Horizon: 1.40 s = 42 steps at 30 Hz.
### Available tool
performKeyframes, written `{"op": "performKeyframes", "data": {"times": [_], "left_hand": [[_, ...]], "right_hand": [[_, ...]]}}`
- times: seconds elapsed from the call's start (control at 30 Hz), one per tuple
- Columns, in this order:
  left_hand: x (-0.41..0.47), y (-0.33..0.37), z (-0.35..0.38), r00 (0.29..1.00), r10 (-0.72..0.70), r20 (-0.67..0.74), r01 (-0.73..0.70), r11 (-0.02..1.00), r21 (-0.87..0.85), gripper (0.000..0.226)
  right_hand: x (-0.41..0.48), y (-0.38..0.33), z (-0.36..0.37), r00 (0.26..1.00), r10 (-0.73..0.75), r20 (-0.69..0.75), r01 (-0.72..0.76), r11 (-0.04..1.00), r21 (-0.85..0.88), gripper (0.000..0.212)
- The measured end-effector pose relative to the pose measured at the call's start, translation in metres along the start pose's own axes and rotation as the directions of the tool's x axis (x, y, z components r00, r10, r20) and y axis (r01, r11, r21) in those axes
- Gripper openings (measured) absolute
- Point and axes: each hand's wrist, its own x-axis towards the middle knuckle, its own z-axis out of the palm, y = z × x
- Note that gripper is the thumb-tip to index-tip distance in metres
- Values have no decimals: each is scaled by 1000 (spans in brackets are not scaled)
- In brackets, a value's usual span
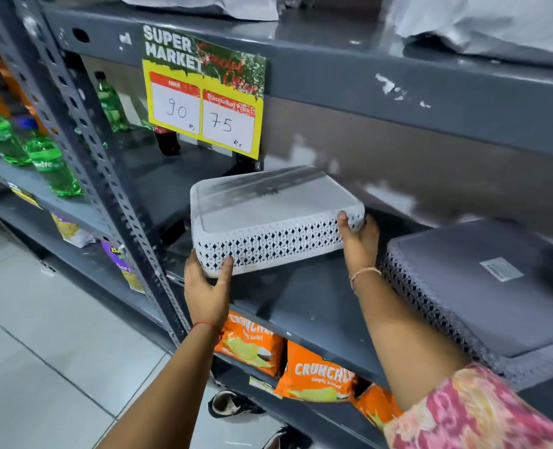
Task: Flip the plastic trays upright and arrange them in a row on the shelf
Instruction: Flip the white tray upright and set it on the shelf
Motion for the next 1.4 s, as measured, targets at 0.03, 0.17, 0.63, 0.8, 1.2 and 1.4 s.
{"op": "performKeyframes", "data": {"times": [0.03, 0.17, 0.63, 0.8, 1.2, 1.4], "left_hand": [[2, 6, -2, 1000, 24, -19, -24, 999, -31, 73], [20, 38, -8, 984, 130, -123, -152, 969, -197, 71], [88, 79, -21, 984, 155, -88, -178, 890, -419, 66], [95, 56, -27, 995, 89, -52, -93, 992, -82, 50], [115, 33, -7, 975, -203, 87, 213, 970, -120, 38], [129, 36, -6, 978, -148, 149, 123, 979, 165, 37]], "right_hand": [[1, -3, -1, 998, -62, -14, 62, 998, -26, 58], [2, -27, -3, 970, -201, -134, 206, 978, 27, 49], [19, -75, -7, 894, -412, -179, 382, 907, -178, 53], [17, -49, -13, 959, -276, -67, 218, 866, -450, 34], [-4, -16, -9, 983, -119, -137, 11, 795, -607, 27], [-26, -9, -6, 989, 3, -145, -87, 810, -579, 32]]}}
